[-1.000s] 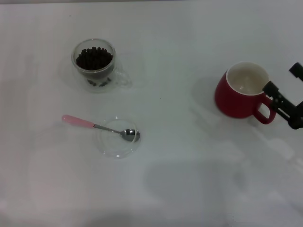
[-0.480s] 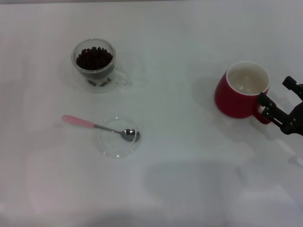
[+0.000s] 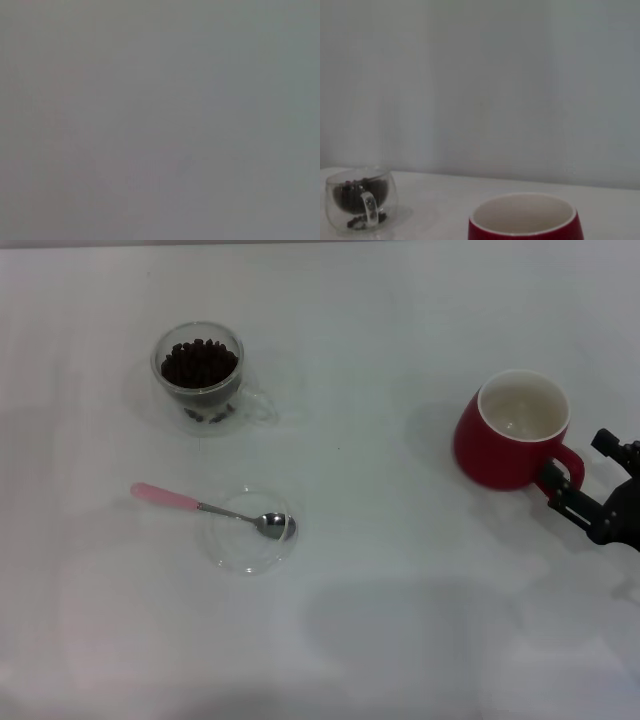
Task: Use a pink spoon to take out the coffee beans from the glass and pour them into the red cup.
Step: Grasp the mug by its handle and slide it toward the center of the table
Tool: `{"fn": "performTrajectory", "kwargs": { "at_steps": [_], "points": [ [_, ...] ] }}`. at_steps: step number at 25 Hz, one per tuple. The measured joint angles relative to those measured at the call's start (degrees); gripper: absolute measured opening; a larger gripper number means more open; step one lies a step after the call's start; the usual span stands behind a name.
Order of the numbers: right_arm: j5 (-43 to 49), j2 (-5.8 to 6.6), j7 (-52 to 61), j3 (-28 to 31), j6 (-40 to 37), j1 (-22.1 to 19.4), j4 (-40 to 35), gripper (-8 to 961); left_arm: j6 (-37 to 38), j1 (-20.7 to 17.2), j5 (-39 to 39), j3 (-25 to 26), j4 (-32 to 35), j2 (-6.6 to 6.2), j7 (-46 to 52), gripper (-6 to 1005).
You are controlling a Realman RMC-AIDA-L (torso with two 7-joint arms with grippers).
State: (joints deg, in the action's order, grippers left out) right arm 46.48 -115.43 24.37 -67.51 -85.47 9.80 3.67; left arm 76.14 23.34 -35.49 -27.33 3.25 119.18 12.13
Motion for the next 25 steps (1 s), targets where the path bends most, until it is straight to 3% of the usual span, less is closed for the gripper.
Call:
{"fn": "performTrajectory", "kwargs": {
  "at_steps": [7,16,25],
  "points": [
    [0.0,-0.05,0.0,0.2,1.4,0.3,0.0,871,1.2,0.0,0.0,0.0,-0.2,-0.03,0.0,888],
    [0.0,0.04,0.4,0.1,-6.5,0.2,-0.5,870,1.4,-0.4,0.1,0.0,-0.3,-0.10,0.0,887],
    [-0.1,0.19,0.4,-0.1,-5.9,0.5,-0.6,870,2.4,-0.5,0.1,0.0,-0.2,0.00,0.2,887]
  ]
}}
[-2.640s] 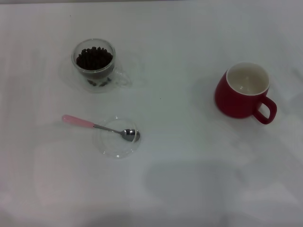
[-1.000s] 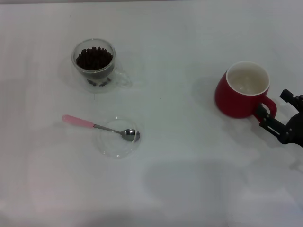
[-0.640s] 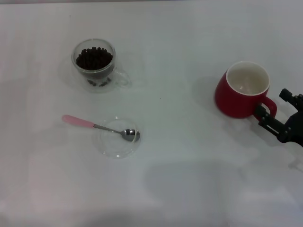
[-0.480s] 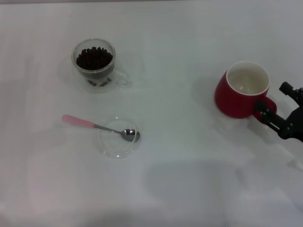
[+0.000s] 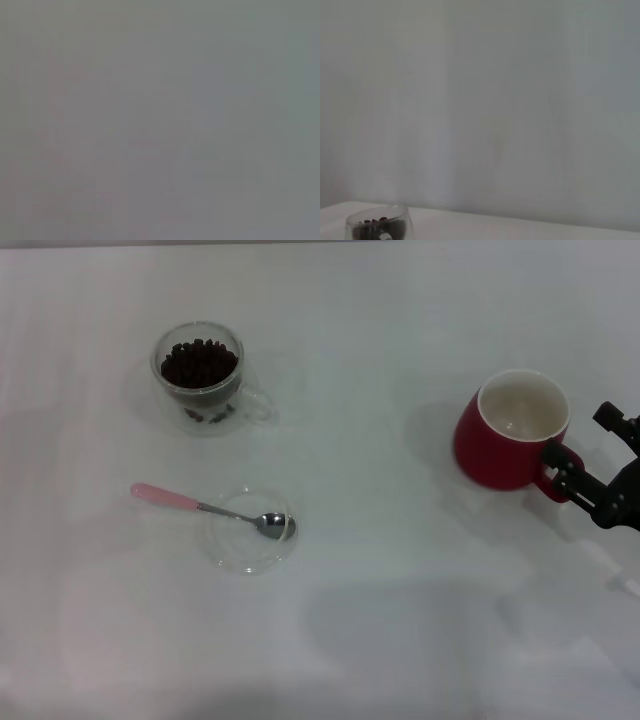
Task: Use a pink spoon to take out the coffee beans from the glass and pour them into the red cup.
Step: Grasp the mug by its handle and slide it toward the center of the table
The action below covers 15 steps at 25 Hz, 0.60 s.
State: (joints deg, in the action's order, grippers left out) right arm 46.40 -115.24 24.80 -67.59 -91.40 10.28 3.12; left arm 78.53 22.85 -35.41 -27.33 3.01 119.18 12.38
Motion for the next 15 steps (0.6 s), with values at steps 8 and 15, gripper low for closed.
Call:
{"fn": "performTrajectory", "kwargs": {
  "at_steps": [8,15],
  "points": [
    [0.0,0.02,-0.2,0.0,1.3,-0.3,0.4,869,0.1,0.3,0.1,0.0,-0.1,-0.05,0.1,888],
    [0.0,-0.03,-0.2,-0.6,2.2,-0.4,0.5,869,0.1,0.3,-0.1,0.0,-0.2,-0.04,0.1,887]
  ]
}}
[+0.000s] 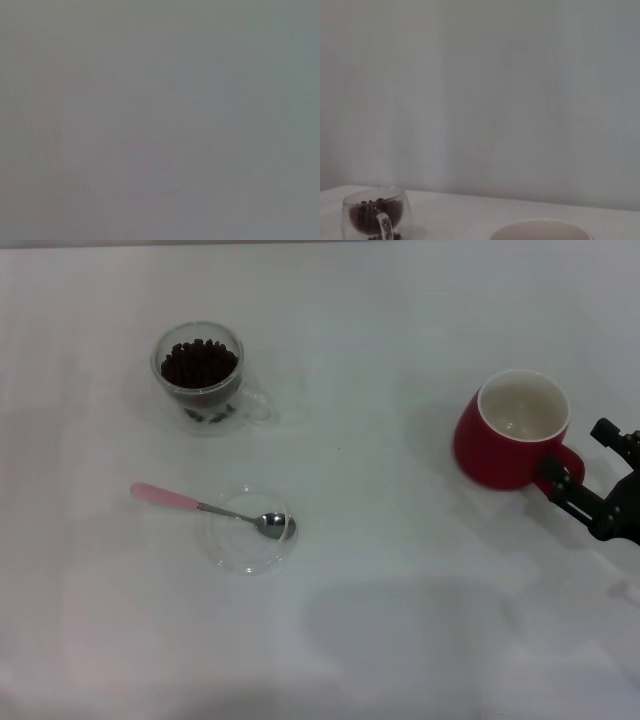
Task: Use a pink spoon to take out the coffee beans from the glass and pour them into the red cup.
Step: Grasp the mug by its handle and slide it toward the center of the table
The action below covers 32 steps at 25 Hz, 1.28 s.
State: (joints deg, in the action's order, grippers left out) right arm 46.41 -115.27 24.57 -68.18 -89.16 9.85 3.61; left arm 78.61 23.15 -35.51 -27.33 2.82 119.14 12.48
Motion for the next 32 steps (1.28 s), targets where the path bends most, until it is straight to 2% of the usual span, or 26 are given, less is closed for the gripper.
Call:
{"fn": "performTrajectory", "kwargs": {
  "at_steps": [17,25,32],
  "points": [
    [-0.7,-0.14,0.0,1.1,7.2,0.3,-0.2,868,0.0,-0.4,0.0,0.0,-0.1,0.13,0.1,888],
    [-1.4,-0.21,-0.2,5.6,9.5,0.4,-0.3,868,0.0,-0.6,0.2,0.0,-0.1,0.13,0.1,888],
    [-1.4,-0.24,-0.7,10.0,12.1,0.9,-0.5,829,0.0,-0.6,0.3,0.0,-0.1,0.08,0.1,888]
  ]
}}
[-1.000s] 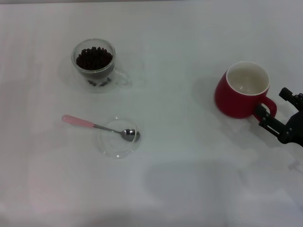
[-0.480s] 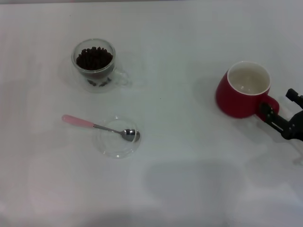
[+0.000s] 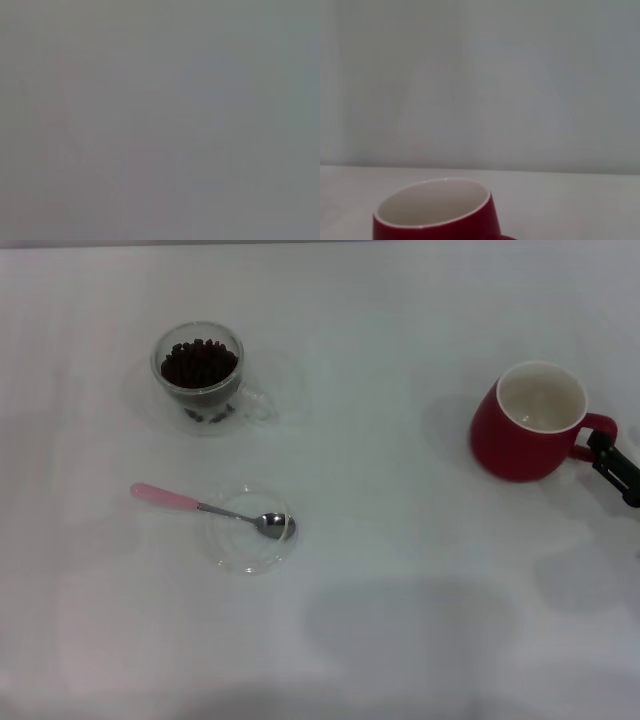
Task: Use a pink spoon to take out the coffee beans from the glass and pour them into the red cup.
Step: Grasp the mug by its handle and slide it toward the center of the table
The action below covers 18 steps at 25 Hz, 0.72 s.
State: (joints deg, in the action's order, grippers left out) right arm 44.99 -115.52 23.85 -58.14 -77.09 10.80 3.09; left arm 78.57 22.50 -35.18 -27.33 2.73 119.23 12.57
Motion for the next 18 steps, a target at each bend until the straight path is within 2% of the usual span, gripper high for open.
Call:
{"fn": "performTrajectory", "kwargs": {
  "at_steps": [10,18],
  "points": [
    [0.0,-0.06,-0.1,0.9,3.6,1.8,-0.2,768,0.0,0.2,-0.2,0.0,0.0,-0.11,0.0,887],
    [0.0,0.01,-0.2,3.8,5.2,1.9,-0.7,767,0.0,0.5,-0.2,0.0,0.3,-0.18,0.0,887]
  ]
}}
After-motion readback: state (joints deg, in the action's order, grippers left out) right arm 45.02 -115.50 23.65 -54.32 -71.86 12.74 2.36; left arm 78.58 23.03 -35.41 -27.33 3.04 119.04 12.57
